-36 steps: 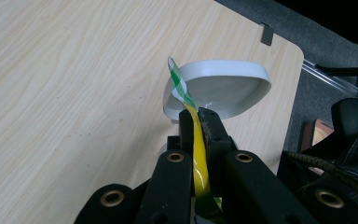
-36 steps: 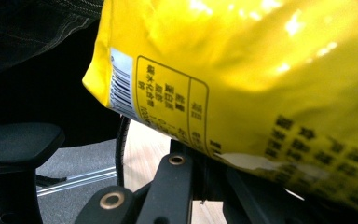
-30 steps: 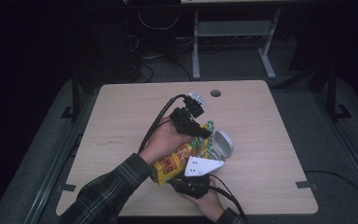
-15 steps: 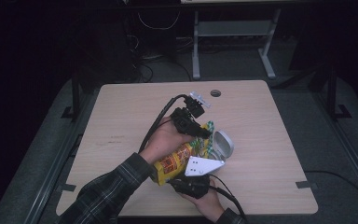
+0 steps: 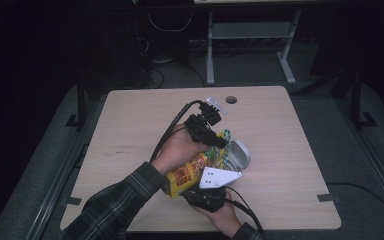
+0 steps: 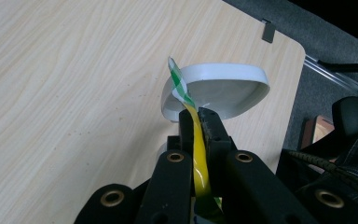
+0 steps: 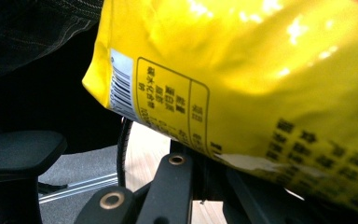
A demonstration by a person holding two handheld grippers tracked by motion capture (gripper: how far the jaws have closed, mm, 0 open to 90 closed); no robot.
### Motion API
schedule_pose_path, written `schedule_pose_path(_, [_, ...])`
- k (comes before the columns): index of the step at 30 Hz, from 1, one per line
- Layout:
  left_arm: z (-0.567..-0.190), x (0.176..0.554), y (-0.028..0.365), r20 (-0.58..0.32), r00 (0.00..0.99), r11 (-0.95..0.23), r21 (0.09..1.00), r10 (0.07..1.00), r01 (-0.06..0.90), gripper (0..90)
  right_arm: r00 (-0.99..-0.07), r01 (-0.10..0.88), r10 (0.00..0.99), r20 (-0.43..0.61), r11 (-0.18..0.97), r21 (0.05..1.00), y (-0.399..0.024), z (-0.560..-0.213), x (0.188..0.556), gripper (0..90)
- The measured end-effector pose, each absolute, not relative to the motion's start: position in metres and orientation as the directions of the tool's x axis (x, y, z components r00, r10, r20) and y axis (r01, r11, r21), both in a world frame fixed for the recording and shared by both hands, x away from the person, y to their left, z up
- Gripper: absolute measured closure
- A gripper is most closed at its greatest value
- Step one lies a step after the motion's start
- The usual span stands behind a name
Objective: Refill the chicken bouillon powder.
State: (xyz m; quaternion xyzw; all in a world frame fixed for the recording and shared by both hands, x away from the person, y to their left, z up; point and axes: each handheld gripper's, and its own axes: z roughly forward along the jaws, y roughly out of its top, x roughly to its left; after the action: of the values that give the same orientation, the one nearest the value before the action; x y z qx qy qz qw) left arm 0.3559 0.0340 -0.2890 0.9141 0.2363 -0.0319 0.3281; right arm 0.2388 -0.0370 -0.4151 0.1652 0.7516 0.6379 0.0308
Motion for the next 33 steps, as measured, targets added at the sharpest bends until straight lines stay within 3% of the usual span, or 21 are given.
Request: schedule_pose_path(33, [-0.2891, 0.3560, 0.0333, -0.211, 0.885, -0.676, 0.580, 0.415, 0.455, 89.8, -0.943, 0.208, 0.290, 0.163, 0.131, 0.969, -0.0367, -0.4149, 0.2384, 90.0])
